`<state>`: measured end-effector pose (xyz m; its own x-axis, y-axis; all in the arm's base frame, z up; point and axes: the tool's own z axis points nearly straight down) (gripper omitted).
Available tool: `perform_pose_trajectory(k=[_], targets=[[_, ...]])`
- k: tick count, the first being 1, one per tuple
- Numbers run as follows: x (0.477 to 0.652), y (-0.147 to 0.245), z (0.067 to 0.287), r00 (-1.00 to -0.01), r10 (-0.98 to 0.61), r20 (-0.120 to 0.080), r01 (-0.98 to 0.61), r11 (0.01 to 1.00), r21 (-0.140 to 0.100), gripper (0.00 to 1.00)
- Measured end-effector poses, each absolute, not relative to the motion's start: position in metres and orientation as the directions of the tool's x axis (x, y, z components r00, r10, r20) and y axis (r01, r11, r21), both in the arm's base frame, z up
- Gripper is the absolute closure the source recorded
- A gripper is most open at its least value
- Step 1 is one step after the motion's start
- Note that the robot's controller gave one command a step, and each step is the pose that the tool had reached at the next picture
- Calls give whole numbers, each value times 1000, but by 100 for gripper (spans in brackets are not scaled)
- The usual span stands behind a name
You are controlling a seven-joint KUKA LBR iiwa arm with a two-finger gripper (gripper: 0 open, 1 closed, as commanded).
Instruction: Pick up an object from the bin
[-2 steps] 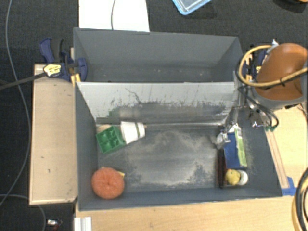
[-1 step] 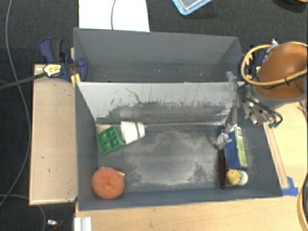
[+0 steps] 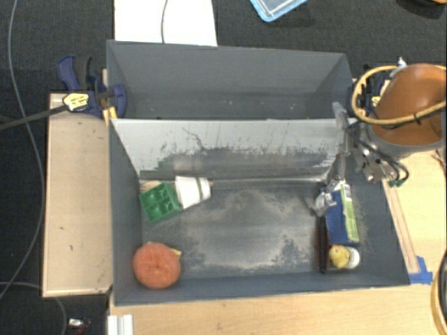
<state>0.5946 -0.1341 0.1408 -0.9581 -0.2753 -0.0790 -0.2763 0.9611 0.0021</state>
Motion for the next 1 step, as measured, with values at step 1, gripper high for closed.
perform_pose_trajectory(k=[1], targets=[[599, -127, 140, -862, -500, -87, -502, 865, 0, 0]])
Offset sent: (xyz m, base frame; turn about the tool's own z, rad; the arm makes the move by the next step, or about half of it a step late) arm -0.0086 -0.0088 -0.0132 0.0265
